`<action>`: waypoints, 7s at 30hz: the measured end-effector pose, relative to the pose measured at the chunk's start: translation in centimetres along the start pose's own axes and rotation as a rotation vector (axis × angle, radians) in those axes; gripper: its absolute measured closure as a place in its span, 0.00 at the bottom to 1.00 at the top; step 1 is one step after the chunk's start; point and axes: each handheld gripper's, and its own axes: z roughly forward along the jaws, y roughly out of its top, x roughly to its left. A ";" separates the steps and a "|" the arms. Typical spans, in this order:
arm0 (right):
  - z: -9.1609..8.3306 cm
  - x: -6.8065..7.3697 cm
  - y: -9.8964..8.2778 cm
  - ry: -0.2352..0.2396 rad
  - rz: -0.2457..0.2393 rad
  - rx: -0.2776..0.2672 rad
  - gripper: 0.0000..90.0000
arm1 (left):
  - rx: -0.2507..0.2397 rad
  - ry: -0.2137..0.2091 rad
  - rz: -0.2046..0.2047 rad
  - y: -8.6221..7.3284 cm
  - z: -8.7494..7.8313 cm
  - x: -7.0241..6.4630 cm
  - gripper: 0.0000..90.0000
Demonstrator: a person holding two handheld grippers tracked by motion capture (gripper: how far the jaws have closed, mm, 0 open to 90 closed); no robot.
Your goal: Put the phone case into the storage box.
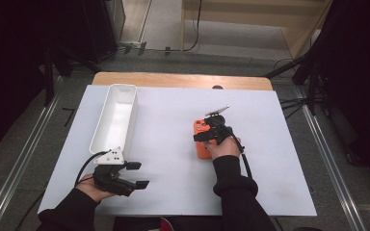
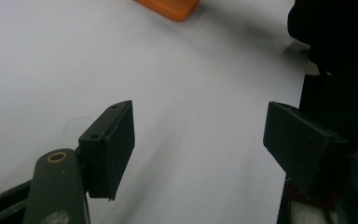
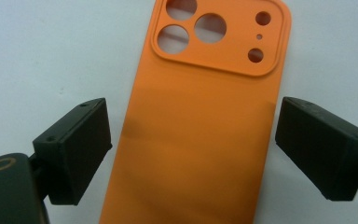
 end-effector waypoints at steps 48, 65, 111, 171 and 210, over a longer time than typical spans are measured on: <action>1.3 1.1 0.2 -0.087 -0.039 0.110 0.09 | 0.010 0.001 0.000 0.0 0.0 0.0 0.28; 0.9 0.4 0.2 -0.048 -0.072 0.118 0.13 | 0.012 0.005 -0.002 0.0 0.1 0.1 0.28; -5.0 -4.7 -0.7 0.338 -0.138 -0.089 0.15 | 0.005 -0.089 -0.183 3.3 2.2 0.0 0.24; -3.9 -0.7 -2.7 0.434 -0.135 -0.143 0.15 | -0.104 0.109 -0.346 11.6 6.7 4.2 0.25; -2.9 3.7 -2.7 0.459 -0.024 -0.232 0.15 | -0.129 0.185 -0.445 13.2 7.3 5.4 0.36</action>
